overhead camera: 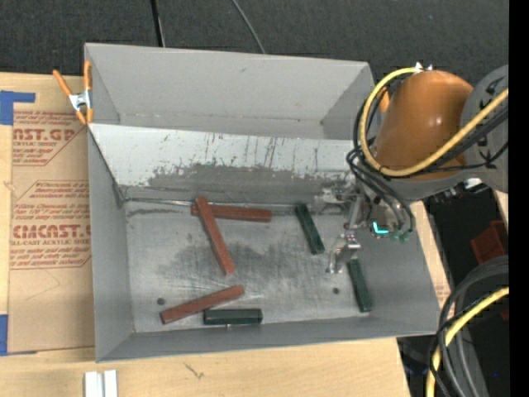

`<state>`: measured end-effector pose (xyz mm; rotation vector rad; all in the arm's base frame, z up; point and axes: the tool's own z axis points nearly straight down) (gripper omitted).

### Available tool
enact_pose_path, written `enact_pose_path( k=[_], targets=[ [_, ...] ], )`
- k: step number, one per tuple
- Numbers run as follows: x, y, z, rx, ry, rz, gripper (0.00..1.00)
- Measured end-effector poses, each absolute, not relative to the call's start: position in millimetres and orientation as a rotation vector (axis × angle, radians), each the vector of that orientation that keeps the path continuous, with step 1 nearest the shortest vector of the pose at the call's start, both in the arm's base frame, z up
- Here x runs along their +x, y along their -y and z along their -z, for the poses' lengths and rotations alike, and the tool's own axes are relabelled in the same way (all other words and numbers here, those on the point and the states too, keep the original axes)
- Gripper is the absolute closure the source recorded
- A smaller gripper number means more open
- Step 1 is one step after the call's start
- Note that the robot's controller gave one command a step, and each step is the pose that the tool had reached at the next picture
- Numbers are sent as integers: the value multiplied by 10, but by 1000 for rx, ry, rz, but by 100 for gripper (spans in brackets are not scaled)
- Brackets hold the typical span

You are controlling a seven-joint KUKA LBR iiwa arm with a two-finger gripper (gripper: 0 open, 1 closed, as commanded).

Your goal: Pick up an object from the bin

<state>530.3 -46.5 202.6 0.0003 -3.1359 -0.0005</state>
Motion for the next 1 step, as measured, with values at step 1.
enact_pose_path(
  k=[1],
  targets=[
    [5319, 464, -2060, 2, 3143, -1, 0]
  ],
)
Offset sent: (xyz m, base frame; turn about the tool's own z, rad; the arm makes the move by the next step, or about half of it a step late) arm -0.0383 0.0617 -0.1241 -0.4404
